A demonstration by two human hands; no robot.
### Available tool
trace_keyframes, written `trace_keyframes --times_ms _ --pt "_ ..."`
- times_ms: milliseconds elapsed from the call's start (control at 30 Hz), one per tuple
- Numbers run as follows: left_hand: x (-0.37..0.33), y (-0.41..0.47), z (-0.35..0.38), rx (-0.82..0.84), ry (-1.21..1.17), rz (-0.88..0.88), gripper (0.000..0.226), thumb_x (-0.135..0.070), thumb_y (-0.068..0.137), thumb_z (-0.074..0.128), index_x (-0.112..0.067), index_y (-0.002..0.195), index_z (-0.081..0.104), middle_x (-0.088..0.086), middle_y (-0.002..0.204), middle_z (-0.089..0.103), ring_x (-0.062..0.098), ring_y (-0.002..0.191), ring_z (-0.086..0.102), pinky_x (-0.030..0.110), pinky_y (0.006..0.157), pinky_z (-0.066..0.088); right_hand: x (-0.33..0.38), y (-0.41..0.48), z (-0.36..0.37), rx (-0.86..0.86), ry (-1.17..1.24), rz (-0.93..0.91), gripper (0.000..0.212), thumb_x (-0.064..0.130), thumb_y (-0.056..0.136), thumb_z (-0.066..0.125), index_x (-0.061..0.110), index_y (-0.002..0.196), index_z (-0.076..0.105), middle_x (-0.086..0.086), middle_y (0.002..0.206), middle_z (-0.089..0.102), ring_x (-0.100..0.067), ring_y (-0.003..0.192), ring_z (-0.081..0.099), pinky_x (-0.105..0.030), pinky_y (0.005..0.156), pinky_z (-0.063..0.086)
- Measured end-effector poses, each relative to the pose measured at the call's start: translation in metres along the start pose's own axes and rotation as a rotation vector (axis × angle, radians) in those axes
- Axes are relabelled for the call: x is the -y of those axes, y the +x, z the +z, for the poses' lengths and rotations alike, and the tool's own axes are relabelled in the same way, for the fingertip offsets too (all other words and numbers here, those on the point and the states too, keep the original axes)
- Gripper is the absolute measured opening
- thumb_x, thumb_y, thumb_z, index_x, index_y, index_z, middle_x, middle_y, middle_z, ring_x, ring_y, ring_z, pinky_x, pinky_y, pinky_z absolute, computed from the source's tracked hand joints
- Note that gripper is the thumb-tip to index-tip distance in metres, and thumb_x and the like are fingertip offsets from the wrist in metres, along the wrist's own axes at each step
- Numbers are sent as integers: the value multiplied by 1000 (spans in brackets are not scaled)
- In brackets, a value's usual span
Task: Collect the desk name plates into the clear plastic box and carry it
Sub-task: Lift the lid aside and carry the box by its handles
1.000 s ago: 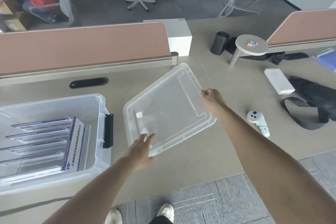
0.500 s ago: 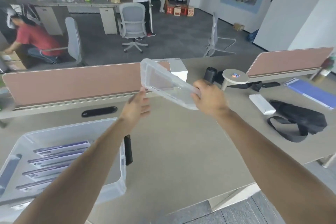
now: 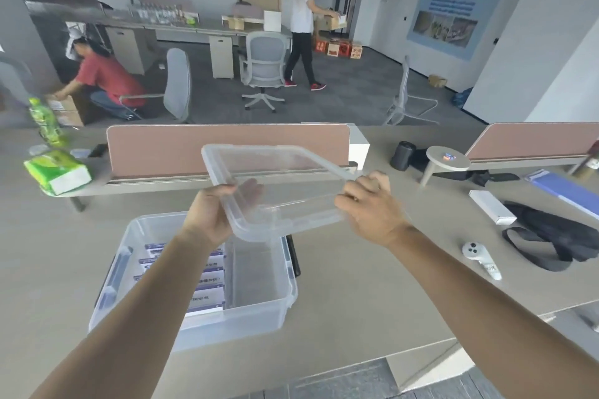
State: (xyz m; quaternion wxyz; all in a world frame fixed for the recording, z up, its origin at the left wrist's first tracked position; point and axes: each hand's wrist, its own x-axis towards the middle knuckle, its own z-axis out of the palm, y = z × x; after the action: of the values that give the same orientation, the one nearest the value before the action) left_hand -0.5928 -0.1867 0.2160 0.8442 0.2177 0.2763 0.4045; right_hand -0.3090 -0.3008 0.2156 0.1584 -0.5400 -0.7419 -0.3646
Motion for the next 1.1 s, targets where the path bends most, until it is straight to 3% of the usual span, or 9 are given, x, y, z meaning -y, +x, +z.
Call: trace_keyframes --times_ms 100,167,267,333,433,533,767,900,1100 --pt "-10 -17 -17 -1 -5 69 35 5 91 38 4 122 52 22 128 61 31 91 74 39 77 62 26 11 8 313 98 449 38 19 69 76 25 103 60 -2 117 51 -25 110 38 -46 97 25" --pt "-16 -30 -26 2 -36 168 32 12 89 33 -8 106 51 20 115 61 34 87 73 44 86 57 44 26 8 489 355 905 54 24 81 68 27 128 43 -4 133 34 -28 123 32 -43 102 28" --pt "-25 -41 -43 -3 -111 246 59 17 86 32 -22 129 44 17 124 54 37 106 61 52 92 51 71 56 4 445 1010 1549 51 24 88 60 20 131 35 -10 132 43 -31 108 54 -37 88 48" --pt "-29 -44 -54 -35 -150 277 73 19 86 33 -27 143 34 15 132 53 37 111 61 53 90 52 96 72 0 414 1414 1753 44 40 93 58 19 128 42 -12 125 54 -34 92 64 -40 81 55" --pt "-31 -50 -63 1 -157 301 94 22 76 42 -27 154 19 11 128 53 33 105 66 51 90 55 133 95 -4 407 1829 1775 41 50 96 50 14 116 52 -19 106 67 -38 86 69 -41 70 57" --pt "-29 -60 -71 61 -140 281 107 20 67 52 -29 155 15 7 139 50 30 109 64 48 97 49 157 118 -6 178 2044 1870 35 40 99 50 11 117 50 -19 98 69 -36 77 70 -46 69 59" --pt "-56 -84 -108 -21 -231 161 21 -17 84 65 -18 101 53 23 123 62 41 102 66 44 98 47 162 129 11 90 1627 1876 31 36 99 53 15 121 54 -12 79 74 -25 44 66 -33 51 60" --pt "-69 -93 -142 -222 -393 273 33 -26 95 55 -20 124 44 19 130 61 41 113 63 52 103 45 151 121 24 122 1504 1730 32 38 99 54 13 118 54 -13 82 73 -24 44 66 -32 45 59" --pt "-85 -98 -175 -351 -230 305 46 -31 81 66 -15 122 53 16 107 67 26 80 67 40 76 58 127 110 49 268 1419 1541 24 33 100 54 12 111 51 -10 73 66 -22 42 64 -18 34 47"
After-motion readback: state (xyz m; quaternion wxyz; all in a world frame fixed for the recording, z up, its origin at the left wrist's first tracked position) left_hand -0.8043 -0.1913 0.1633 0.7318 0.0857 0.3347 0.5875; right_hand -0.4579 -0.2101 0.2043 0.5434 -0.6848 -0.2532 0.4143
